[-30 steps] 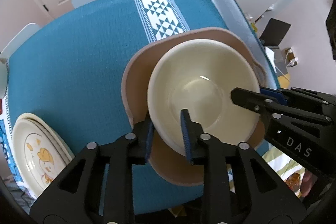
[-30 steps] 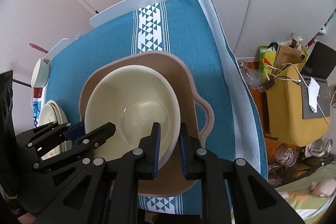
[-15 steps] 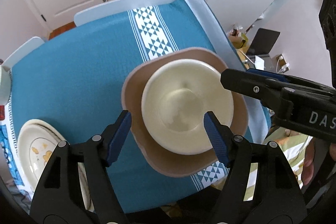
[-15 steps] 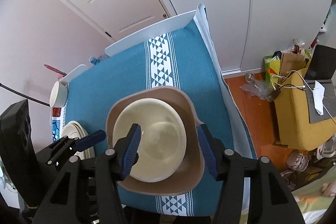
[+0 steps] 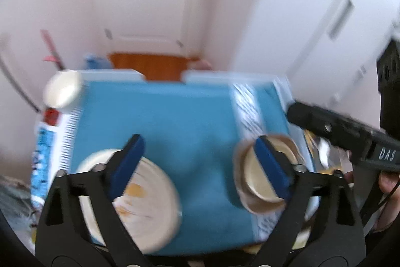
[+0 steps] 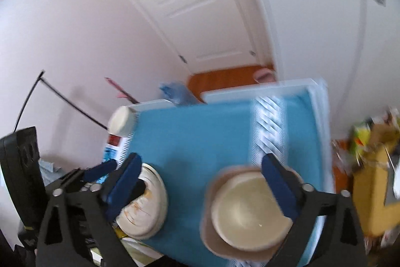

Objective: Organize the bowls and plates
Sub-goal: 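Close the right gripper on the white bowl rim and lift, then carry the white bowl and lower it into the cream bowl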

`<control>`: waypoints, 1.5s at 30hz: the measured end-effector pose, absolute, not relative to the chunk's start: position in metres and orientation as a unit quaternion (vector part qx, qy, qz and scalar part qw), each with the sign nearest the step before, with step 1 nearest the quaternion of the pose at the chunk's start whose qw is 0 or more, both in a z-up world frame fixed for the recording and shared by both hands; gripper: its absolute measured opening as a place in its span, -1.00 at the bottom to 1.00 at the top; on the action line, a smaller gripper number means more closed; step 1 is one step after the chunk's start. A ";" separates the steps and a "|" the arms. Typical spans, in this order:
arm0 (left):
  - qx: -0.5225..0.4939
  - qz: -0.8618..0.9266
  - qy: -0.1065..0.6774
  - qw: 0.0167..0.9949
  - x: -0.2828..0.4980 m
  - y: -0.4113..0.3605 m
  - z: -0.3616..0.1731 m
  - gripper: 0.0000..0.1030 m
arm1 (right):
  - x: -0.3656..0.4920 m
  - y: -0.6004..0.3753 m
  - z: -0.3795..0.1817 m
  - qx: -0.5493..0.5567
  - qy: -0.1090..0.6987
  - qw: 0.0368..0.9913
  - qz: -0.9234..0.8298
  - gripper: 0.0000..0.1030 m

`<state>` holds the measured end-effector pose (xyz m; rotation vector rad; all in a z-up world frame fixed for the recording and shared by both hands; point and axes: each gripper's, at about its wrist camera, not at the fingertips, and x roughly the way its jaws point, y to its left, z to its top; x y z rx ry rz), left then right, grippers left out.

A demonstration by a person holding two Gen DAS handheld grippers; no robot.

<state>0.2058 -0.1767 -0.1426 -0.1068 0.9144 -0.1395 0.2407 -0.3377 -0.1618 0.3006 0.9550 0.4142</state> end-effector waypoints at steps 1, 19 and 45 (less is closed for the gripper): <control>-0.057 -0.045 0.426 0.902 0.205 -0.159 -0.135 0.99 | 0.244 -0.329 -0.158 0.140 0.448 0.858 0.208 0.99; -0.217 0.061 0.471 0.853 0.266 0.111 -0.187 0.79 | 0.350 -0.102 -0.167 0.030 0.487 0.841 0.234 0.99; -0.306 0.082 0.550 0.773 0.367 0.161 -0.319 -0.54 | 0.447 0.025 -0.330 0.015 0.630 0.714 0.305 -0.07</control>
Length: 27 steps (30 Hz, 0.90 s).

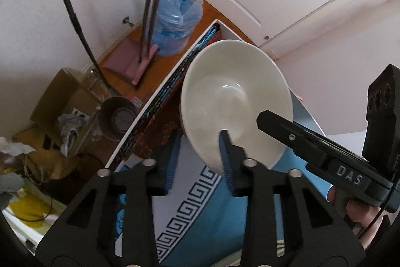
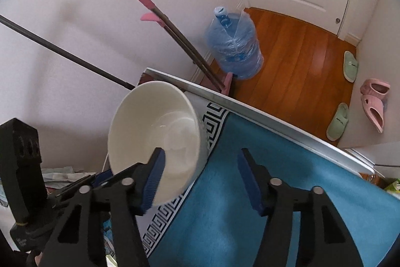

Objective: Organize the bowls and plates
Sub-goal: 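Carry the white bowl and lower it into the cream bowl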

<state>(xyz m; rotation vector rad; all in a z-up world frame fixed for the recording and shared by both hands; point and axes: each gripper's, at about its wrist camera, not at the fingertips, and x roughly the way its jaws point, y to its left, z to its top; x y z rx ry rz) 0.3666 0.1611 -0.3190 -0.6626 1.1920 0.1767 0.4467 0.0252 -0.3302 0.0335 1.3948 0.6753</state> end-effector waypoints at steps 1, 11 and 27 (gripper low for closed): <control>-0.307 0.084 0.549 0.773 0.367 0.162 -0.320 -0.55 | 0.448 0.027 -0.333 0.015 0.632 0.712 0.307 -0.11; -0.284 0.093 0.547 0.782 0.370 0.158 -0.319 -0.57 | 0.452 0.038 -0.338 -0.008 0.625 0.713 0.320 -0.67; -0.219 0.059 0.526 0.820 0.350 0.128 -0.269 -0.58 | 0.422 0.006 -0.294 0.020 0.593 0.749 0.296 -0.68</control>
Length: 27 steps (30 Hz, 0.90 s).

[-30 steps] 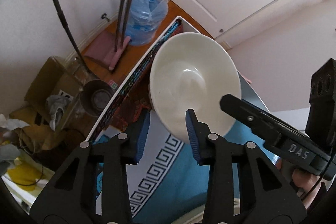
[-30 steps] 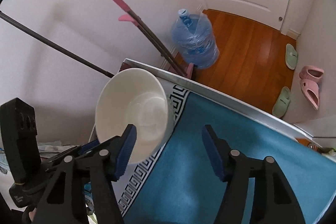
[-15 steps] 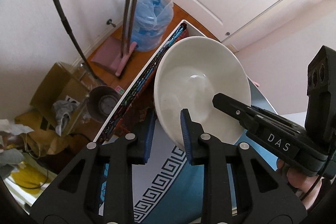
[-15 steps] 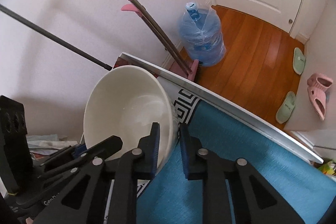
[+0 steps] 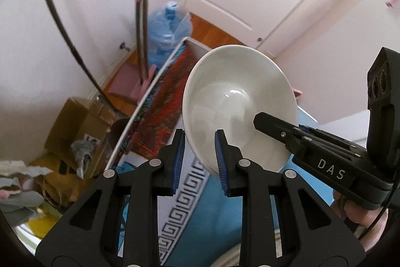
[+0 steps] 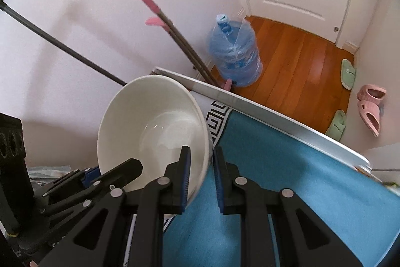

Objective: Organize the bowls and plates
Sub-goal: 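Carry the white bowl and lower it into the cream bowl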

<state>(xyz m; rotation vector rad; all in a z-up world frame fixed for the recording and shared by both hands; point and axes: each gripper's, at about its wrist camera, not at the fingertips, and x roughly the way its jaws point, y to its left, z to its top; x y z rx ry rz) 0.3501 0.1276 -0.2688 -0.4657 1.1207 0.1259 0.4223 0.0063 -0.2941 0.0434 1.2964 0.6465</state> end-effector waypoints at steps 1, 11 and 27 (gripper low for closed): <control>-0.211 0.051 0.522 0.825 0.347 0.122 -0.261 -0.58 | 0.419 0.003 -0.289 0.023 0.589 0.753 0.292 -0.68; -0.129 -0.074 0.505 0.850 0.319 0.024 -0.195 -0.58 | 0.353 -0.103 -0.216 0.078 0.545 0.814 0.184 -0.68; -0.058 -0.234 0.526 0.816 0.261 -0.206 -0.177 -0.58 | 0.244 -0.325 -0.181 0.139 0.522 0.841 0.022 -0.68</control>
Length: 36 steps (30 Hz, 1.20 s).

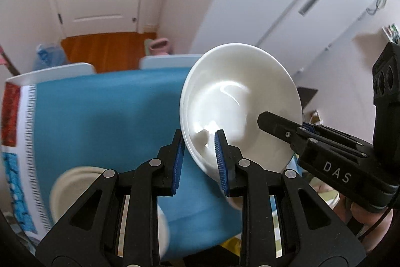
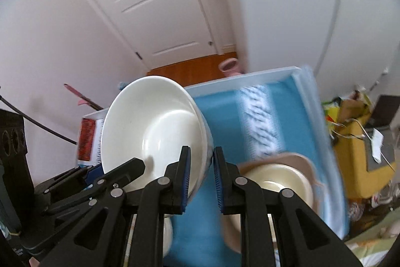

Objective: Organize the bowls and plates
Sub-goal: 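Carry the white bowl and lower it into the cream bowl, then open the right gripper and move it to the basin rim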

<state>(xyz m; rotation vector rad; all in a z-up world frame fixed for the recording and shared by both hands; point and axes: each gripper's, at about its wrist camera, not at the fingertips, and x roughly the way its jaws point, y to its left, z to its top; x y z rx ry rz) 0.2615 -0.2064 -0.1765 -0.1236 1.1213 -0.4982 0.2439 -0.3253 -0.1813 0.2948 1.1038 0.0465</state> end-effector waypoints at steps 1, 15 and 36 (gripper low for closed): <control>-0.052 -0.236 0.529 0.813 0.257 -0.219 -0.179 -0.58 | 0.239 -0.336 -0.184 0.141 0.524 0.840 0.019 -0.68; -0.008 -0.231 0.584 0.778 0.221 -0.295 -0.233 -0.58 | 0.190 -0.402 -0.236 0.157 0.569 0.807 0.010 -0.68; 0.053 -0.183 0.596 0.780 0.214 -0.309 -0.254 -0.58 | 0.181 -0.406 -0.262 0.122 0.578 0.806 0.030 -0.68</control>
